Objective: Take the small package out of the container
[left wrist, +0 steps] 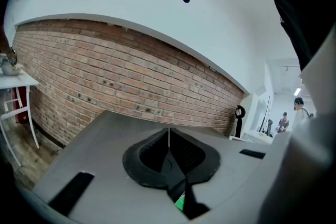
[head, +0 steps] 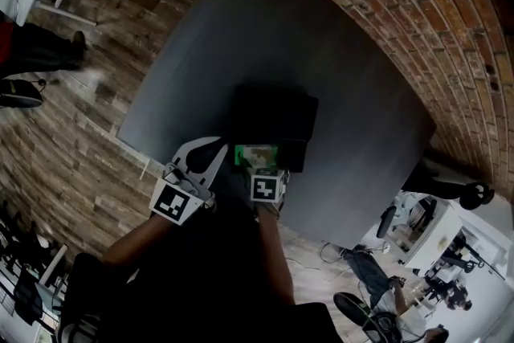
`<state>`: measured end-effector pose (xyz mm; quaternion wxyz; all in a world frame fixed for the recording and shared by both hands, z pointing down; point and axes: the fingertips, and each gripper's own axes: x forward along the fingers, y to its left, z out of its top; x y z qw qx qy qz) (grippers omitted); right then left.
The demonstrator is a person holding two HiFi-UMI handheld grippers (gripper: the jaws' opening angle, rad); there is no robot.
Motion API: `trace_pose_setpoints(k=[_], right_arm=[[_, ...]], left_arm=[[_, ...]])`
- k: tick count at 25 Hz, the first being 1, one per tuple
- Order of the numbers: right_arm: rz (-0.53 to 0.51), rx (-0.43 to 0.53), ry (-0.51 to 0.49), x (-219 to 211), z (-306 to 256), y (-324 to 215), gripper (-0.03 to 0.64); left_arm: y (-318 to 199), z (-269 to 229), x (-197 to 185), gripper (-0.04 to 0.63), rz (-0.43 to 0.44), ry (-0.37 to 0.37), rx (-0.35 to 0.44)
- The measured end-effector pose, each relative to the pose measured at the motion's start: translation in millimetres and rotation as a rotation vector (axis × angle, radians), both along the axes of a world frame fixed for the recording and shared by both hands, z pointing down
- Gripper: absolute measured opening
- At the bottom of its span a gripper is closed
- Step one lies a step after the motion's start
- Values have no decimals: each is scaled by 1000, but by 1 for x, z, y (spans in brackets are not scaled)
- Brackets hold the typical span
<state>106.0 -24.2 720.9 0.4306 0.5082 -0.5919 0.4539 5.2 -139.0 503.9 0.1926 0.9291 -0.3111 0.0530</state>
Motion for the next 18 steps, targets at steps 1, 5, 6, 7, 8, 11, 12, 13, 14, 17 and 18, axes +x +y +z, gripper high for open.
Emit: trace_pose_setpoints(k=[1, 5, 6, 7, 8, 11, 12, 13, 14, 17, 18], right_arm=[[16, -3, -8, 0, -1, 2, 444], [49, 28, -30, 0, -9, 3, 445], [53, 52, -37, 0, -12, 1, 445], [56, 75, -42, -1, -14, -1, 445], [59, 92, -44, -1, -16, -1, 445], [75, 126, -49, 0, -26, 2, 445], [81, 134, -51, 0, -29, 2, 445], [84, 147, -55, 0, -32, 2, 445], [84, 163, -57, 0, -35, 1, 445], [83, 205, -49, 1, -46, -3, 445], [86, 214, -46, 1, -49, -3, 445]], left_arm=[[1, -2, 0, 37, 2, 2, 8], [5, -11, 1, 37, 7, 4, 32], [7, -14, 1, 37, 7, 6, 36], [8, -16, 0, 37, 6, 8, 39], [10, -19, -1, 37, 6, 11, 44], [14, -28, -2, 37, 6, 16, 66], [16, -31, -2, 37, 7, 17, 73], [17, -34, -2, 37, 10, 16, 80], [17, -37, -2, 37, 12, 16, 88], [20, -46, -3, 37, 15, 19, 104], [20, -49, -3, 37, 16, 20, 111]])
